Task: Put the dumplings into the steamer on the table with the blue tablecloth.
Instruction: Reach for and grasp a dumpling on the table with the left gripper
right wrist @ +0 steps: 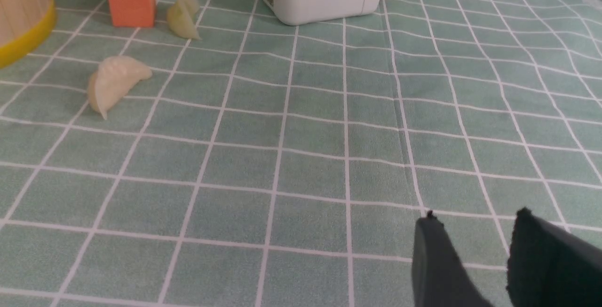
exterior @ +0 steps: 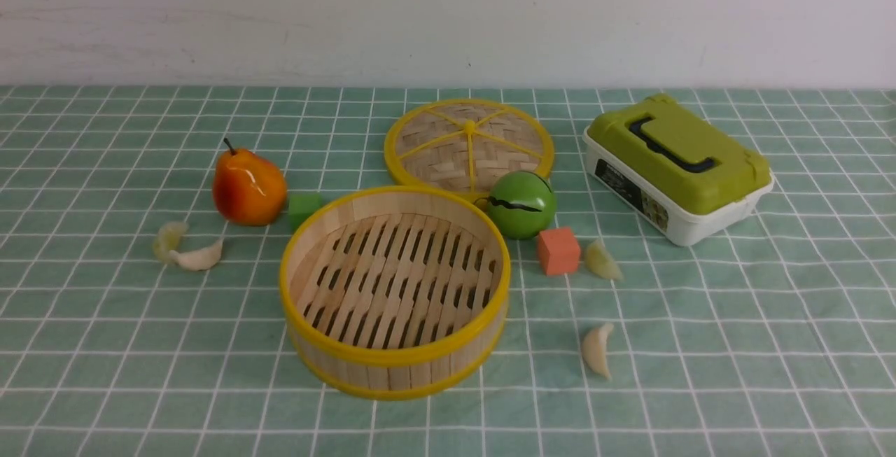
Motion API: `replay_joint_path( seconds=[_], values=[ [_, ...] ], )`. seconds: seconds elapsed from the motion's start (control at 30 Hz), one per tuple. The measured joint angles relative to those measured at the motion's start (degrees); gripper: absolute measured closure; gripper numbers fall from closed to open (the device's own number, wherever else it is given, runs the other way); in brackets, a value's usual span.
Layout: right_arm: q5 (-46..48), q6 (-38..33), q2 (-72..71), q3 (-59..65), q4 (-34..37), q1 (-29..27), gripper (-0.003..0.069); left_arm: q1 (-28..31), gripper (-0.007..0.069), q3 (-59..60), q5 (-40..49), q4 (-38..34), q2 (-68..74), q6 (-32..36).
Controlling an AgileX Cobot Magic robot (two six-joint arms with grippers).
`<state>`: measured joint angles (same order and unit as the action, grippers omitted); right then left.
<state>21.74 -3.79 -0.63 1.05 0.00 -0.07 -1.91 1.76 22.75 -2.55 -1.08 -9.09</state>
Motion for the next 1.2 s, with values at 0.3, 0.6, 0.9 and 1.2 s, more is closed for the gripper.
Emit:
replay_joint_path(
  seconds=[0.3,0.6,0.9,1.2],
  values=[
    [0.0,0.0,0.0,0.0,0.0,0.0,0.042,-0.07,0.0454,0.0,0.0,0.0,0.0,0.0],
    [0.0,0.0,0.0,0.0,0.0,0.0,0.042,-0.07,0.0442,0.0,0.0,0.0,0.0,0.0],
    [0.0,0.0,0.0,0.0,0.0,0.0,0.042,-0.07,0.044,0.0,0.0,0.0,0.0,0.0],
    [0.0,0.0,0.0,0.0,0.0,0.0,0.042,-0.07,0.0431,0.0,0.0,0.0,0.0,0.0]
  ],
)
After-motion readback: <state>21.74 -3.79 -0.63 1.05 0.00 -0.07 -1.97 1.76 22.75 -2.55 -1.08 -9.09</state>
